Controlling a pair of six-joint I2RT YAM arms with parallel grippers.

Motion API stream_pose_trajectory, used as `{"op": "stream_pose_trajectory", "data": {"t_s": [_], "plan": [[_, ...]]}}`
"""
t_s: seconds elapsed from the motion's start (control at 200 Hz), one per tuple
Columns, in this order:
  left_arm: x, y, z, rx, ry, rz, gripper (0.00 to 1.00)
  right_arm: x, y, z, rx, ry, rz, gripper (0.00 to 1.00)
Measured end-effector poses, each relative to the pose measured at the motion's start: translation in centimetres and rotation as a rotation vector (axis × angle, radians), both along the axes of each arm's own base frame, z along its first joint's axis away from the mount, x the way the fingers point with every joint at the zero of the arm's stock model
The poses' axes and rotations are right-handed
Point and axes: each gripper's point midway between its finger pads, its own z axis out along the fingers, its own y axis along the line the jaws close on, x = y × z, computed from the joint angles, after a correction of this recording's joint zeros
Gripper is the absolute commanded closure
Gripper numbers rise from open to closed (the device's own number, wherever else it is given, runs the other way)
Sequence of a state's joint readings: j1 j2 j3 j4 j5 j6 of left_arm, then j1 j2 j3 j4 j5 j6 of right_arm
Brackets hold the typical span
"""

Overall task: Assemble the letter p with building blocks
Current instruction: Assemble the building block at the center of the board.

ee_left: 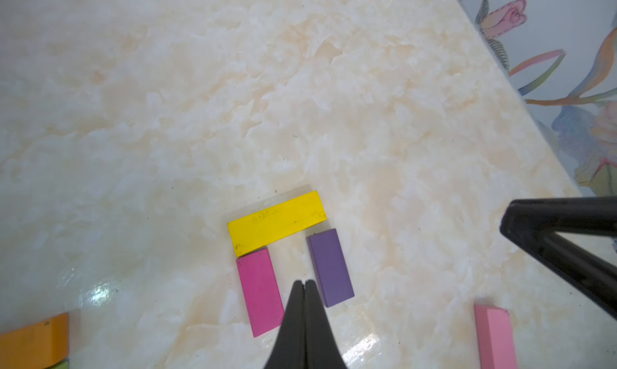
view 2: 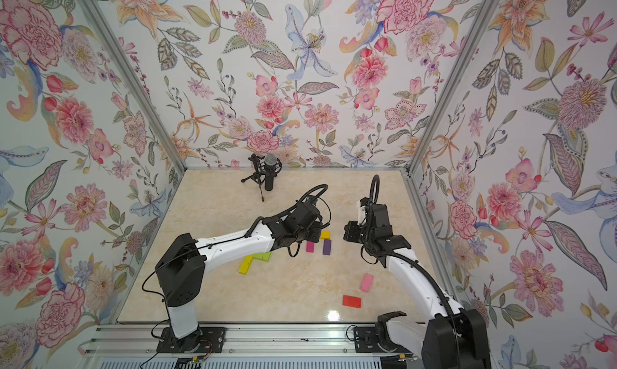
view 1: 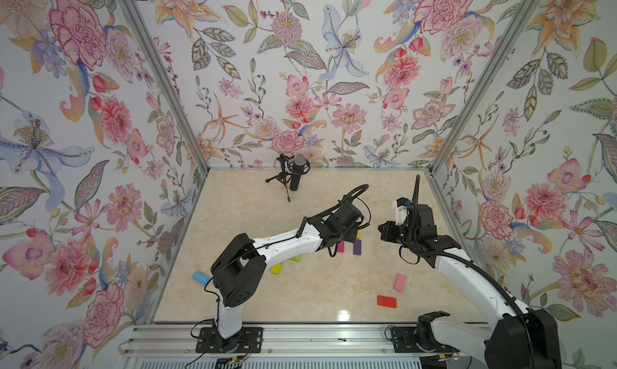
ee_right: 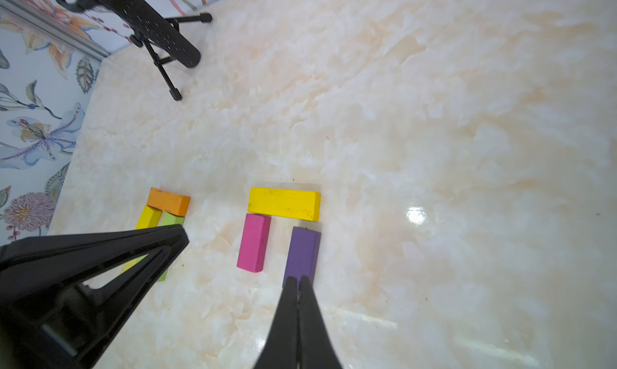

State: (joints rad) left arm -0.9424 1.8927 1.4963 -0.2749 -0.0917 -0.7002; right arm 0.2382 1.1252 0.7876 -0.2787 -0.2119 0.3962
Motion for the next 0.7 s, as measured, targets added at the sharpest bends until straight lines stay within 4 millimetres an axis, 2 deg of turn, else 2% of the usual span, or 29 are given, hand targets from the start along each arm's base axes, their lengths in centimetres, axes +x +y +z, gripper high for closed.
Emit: {"op": "stream_pose_trajectory", "data": {"t_s": [0.05,0.105,0.15,0.24,0.315,0.42,0.595,0.701], "plan": [[0.5,-0.8,1.4,-0.034,-0.028,-0.007,1.00,0.4,-0.3,0.8,-0.002,-0.020,-0.012,1.00],[0.4,-1.1,1.6,-0.054,-0.029,-0.018,1.00,0.5,-0.4,0.2,-0.008,0.000,-0.017,1.00],[0.0,-1.2,0.6,-0.053,-0.009,-0.033,1.00,0.3,-0.4,-1.4,-0.018,0.048,-0.016,1.00],[-1.4,-0.3,-2.6,-0.008,0.053,-0.045,1.00,-1.3,-0.7,-5.2,-0.036,0.151,-0.015,1.00],[-2.4,0.6,-5.0,0.027,0.102,-0.048,1.00,-2.6,-0.9,-7.1,-0.040,0.202,-0.015,1.00],[-3.2,0.7,-6.8,0.046,0.145,-0.064,1.00,-3.3,-0.7,-8.3,-0.029,0.241,-0.009,1.00],[-4.4,-0.1,-9.3,0.076,0.187,-0.093,1.00,-2.8,0.0,-9.7,-0.007,0.273,0.011,1.00],[-5.1,-0.5,-10.0,0.080,0.209,-0.107,1.00,-2.5,0.4,-10.8,0.004,0.300,0.022,1.00]]}}
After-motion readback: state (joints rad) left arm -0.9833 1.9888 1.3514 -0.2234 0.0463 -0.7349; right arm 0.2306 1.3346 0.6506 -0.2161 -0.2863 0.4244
